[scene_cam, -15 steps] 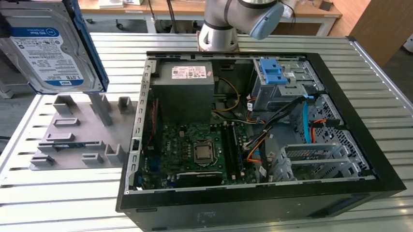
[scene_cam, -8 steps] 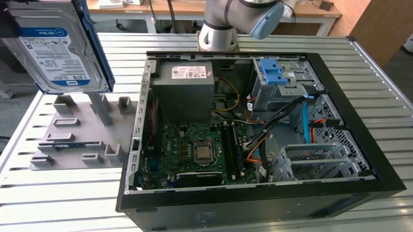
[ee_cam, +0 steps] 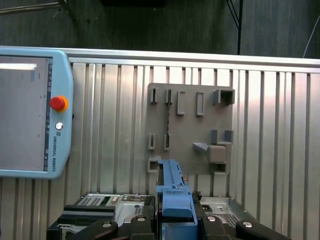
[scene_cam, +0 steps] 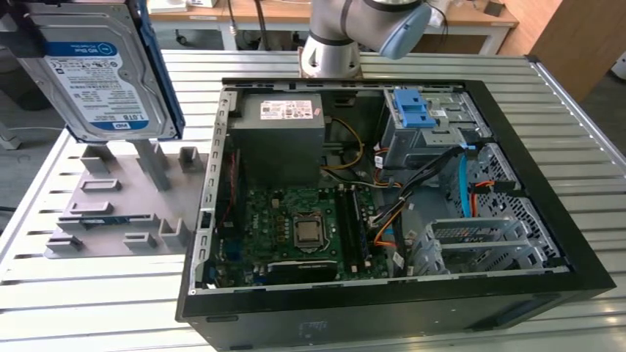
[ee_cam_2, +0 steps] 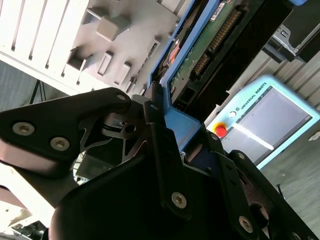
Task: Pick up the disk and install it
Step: 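Pick up the disk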
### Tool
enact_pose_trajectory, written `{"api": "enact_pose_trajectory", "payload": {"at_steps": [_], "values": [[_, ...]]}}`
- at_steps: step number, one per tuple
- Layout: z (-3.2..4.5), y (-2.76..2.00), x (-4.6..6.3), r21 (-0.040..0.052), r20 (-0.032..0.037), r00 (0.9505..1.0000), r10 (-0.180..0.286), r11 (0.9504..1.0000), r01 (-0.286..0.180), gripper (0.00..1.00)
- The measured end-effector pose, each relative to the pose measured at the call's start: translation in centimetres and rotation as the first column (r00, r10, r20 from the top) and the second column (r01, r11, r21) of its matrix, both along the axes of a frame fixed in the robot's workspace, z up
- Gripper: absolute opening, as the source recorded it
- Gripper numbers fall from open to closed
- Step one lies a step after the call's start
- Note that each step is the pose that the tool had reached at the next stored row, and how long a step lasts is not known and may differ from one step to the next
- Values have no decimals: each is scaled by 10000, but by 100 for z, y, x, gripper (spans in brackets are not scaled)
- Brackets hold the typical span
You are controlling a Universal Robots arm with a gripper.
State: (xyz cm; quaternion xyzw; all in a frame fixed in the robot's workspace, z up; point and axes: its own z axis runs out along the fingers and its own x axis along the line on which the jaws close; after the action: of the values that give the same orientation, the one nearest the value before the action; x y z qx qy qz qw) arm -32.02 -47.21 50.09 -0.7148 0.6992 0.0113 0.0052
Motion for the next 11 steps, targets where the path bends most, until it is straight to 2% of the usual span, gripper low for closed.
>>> {"api": "enact_pose_trajectory", "payload": {"at_steps": [11], "values": [[0,0,159,0,0,10000,0,10000,0,36]]}}
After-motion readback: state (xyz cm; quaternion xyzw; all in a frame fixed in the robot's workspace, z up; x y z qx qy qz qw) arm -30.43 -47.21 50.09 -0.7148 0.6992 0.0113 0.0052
